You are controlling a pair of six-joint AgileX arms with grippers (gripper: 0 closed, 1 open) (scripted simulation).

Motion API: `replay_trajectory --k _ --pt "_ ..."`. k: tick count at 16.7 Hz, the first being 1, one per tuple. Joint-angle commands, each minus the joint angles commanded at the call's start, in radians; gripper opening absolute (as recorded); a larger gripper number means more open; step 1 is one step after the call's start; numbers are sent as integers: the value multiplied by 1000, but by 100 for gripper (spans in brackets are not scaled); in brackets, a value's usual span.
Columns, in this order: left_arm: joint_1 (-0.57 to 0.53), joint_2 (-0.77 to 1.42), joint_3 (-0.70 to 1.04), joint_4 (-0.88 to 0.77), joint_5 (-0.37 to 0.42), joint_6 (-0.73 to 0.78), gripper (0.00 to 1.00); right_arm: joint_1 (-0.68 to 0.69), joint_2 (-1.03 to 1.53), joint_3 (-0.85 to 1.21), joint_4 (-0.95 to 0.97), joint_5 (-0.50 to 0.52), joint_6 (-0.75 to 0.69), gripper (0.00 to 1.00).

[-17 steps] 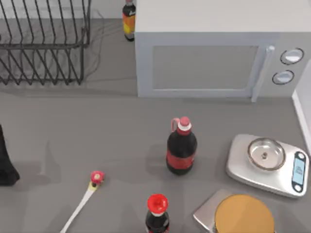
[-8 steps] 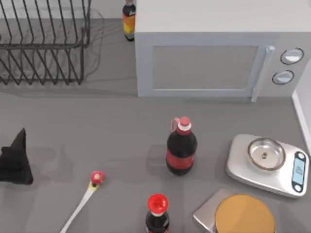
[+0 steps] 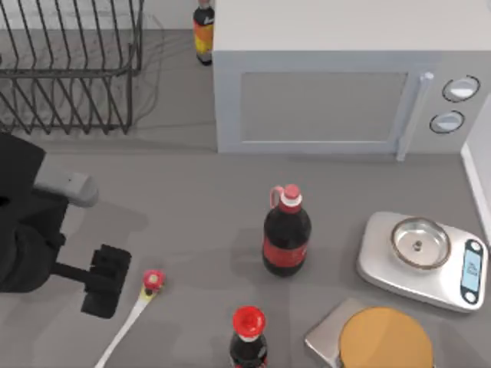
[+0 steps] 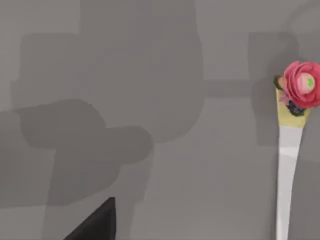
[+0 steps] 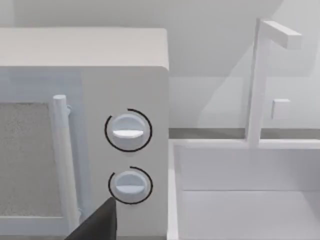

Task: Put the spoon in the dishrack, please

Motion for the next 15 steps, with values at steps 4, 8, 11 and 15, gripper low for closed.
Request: replay_trajectory --k 4,8,11,15 --pt "-104 274 183 -193 1 -17 100 0 0 0 0 0 0 100" --pt "-162 425 291 -294 1 -26 100 0 0 0 0 0 0 100" --pt "-169 440 304 -306 1 -28 100 0 0 0 0 0 0 100" --pt "-164 439 299 -300 1 -27 100 0 0 0 0 0 0 100"
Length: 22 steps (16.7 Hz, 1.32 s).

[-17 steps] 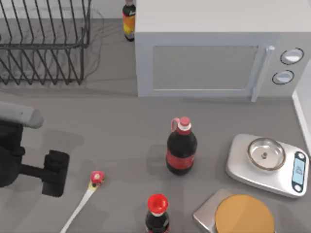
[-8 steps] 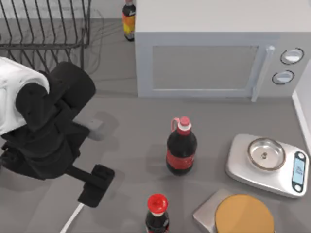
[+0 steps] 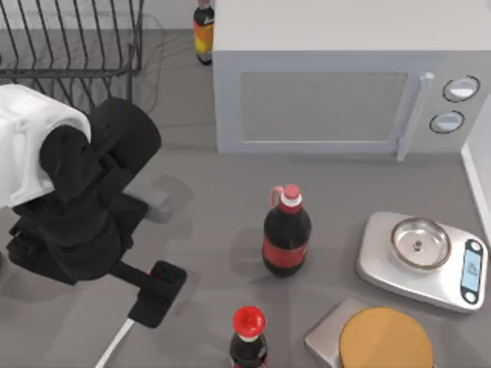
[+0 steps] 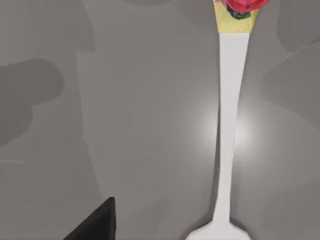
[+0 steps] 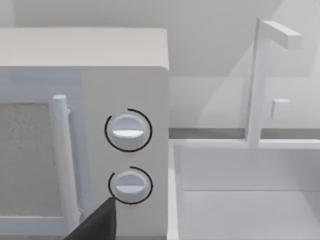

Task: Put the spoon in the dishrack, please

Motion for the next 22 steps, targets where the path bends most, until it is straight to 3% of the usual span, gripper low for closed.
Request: replay_trajectory --k 3,9,15,22 --pt "-1 36 -41 72 0 3 100 0 0 0 0 0 0 100" --pt "-1 181 -197 386 0 6 100 0 0 0 0 0 0 100" --pt "-1 213 -230 442 0 6 100 0 0 0 0 0 0 100" --pt "-1 213 -230 442 0 6 47 0 0 0 0 0 0 100"
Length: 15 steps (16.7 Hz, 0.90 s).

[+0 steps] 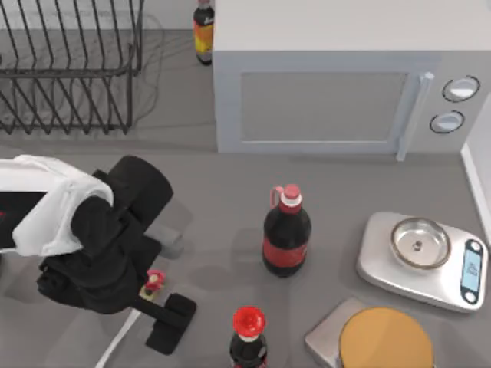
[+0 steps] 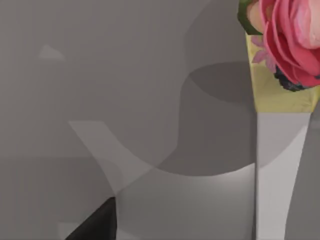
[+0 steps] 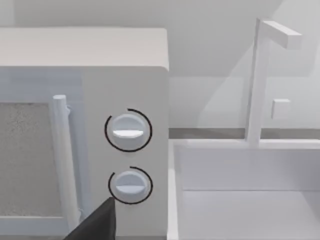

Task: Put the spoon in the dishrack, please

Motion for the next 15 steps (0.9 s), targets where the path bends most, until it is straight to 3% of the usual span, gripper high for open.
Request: replay_trajectory --k 6,14,15 --pt "0 0 0 0 0 0 2 0 0 0 0 0 0 100" --pt "0 0 0 0 0 0 0 0 0 0 0 0 0 100" --pt "-1 -69 31 -61 -3 -2 0 0 0 0 0 0 0 100"
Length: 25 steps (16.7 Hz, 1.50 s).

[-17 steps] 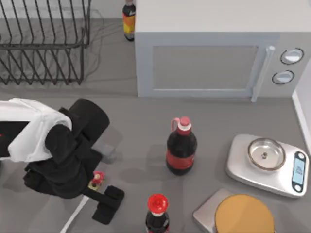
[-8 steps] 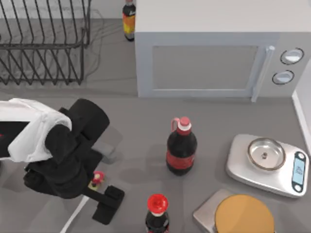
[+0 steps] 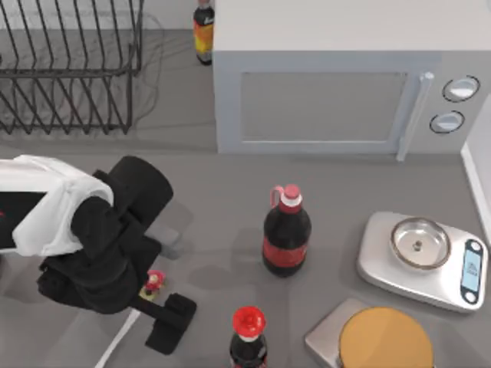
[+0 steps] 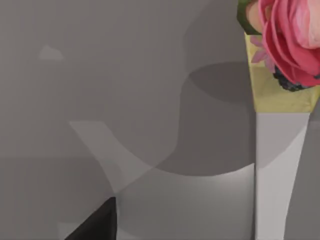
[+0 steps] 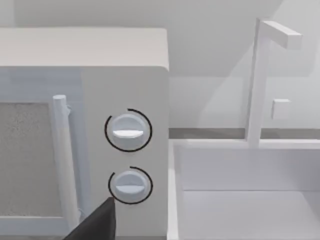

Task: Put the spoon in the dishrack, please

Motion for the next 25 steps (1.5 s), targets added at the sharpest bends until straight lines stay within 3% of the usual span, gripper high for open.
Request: replay_trajectory --k 5,12,15,25 --pt "-5 -12 110 -116 0 -5 0 0 0 0 0 0 0 100" --pt "-12 -95 480 -631 -1 -13 0 0 0 0 0 0 0 100" --pt "-12 -143 611 -780 -1 -13 0 0 0 0 0 0 0 100" --pt "14 -185 654 -803 5 -7 0 0 0 0 0 0 0 100"
